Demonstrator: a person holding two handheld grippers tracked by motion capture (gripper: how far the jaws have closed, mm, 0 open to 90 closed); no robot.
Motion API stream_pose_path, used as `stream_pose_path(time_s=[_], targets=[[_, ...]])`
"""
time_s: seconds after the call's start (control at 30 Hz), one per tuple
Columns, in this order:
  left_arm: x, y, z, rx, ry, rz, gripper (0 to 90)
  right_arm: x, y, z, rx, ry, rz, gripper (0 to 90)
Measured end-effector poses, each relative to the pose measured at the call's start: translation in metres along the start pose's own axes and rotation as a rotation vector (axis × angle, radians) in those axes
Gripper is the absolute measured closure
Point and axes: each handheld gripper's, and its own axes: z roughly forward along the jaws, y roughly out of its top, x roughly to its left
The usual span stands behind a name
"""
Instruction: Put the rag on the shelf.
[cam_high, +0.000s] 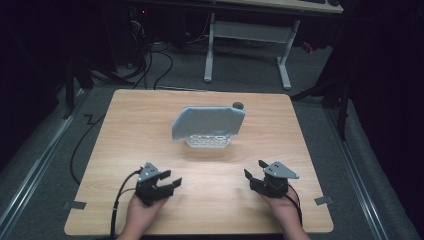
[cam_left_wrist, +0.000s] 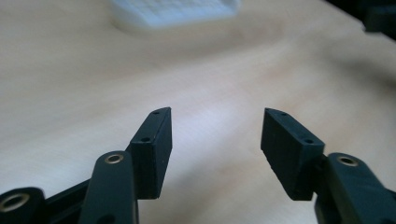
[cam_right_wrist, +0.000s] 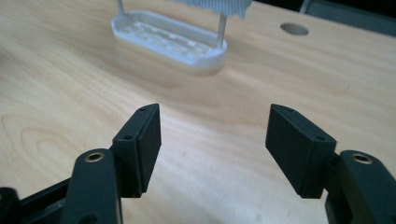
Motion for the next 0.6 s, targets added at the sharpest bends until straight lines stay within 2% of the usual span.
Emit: stream_pose_path(time_s=[0.03, 0.07, 0.1, 0.13, 0.2, 0.4, 0.6], targets=[[-0.006, -0.001, 0.004, 0.026, -0.009, 0.019, 44.6, 0.002, -0.005, -0.001, 0.000, 0.003, 0.013, 37.1], [-0.012, -0.001, 0.008, 0.042, -0.004, 0.060, 44.4, 0.004, -0.010, 0.000, 0.012, 0.013, 0.030, 37.2], [-0.014, 0.001, 0.011, 0.050, 0.008, 0.095, 44.0, 0.007, -0.014, 0.003, 0.045, 0.034, 0.024, 35.9], [-0.017, 0.003, 0.013, 0.057, 0.037, 0.148, 43.8, 0.009, -0.015, 0.005, 0.058, 0.038, 0.004, 35.4], [-0.016, 0.007, 0.016, 0.060, 0.055, 0.181, 43.0, 0.011, -0.016, 0.009, 0.072, 0.045, -0.028, 35.3], [-0.007, 0.003, 0.016, 0.076, 0.060, 0.159, 42.5, 0.010, -0.015, 0.013, 0.079, 0.055, -0.004, 34.9], [0.000, 0.004, 0.012, 0.056, 0.061, 0.115, 42.2, 0.005, -0.016, 0.013, 0.075, 0.053, 0.025, 34.5]])
